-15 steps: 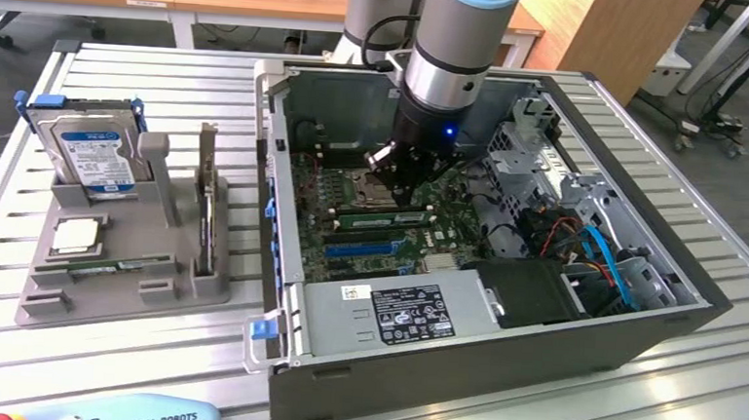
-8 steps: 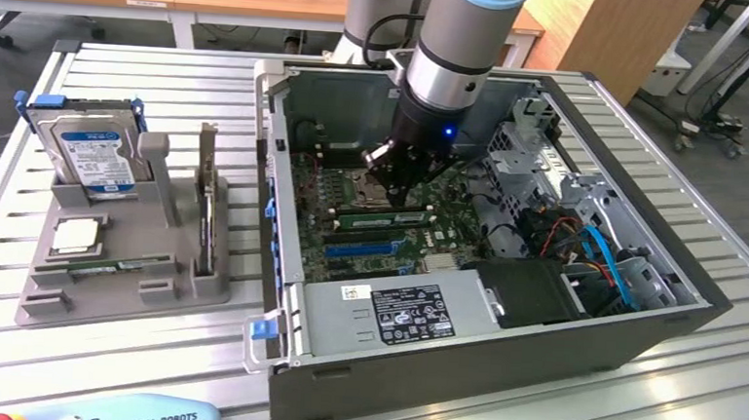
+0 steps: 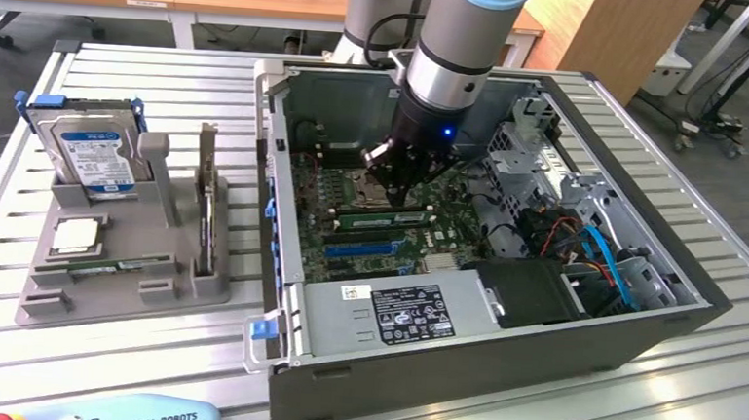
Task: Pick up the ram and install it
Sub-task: 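Press down the ram until it locks into place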
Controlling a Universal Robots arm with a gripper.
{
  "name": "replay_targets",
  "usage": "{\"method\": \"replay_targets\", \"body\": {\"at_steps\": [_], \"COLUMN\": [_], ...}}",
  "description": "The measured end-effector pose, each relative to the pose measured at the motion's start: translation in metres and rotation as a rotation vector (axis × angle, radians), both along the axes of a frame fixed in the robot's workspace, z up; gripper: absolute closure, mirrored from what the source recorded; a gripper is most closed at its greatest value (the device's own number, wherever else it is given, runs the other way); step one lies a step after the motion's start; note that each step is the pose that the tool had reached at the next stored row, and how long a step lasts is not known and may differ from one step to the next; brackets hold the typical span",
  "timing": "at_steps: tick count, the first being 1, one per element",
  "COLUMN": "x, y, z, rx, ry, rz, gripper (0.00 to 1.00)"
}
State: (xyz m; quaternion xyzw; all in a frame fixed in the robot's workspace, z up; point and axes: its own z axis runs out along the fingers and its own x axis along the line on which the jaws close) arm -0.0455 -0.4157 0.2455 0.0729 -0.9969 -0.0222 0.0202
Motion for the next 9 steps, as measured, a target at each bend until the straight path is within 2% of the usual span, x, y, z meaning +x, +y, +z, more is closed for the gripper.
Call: {"method": "replay_targets", "body": {"at_steps": [4,9], "x": [-0.0001,-0.0001], "y": [0.0000,0.0000], "z": [0.0000,0.0000], "rx": [0.0000,-0.0001], "ry": [0.0000,0.0000], "rz": [-0.023,-0.024], "gripper": [0.90,0.90]}}
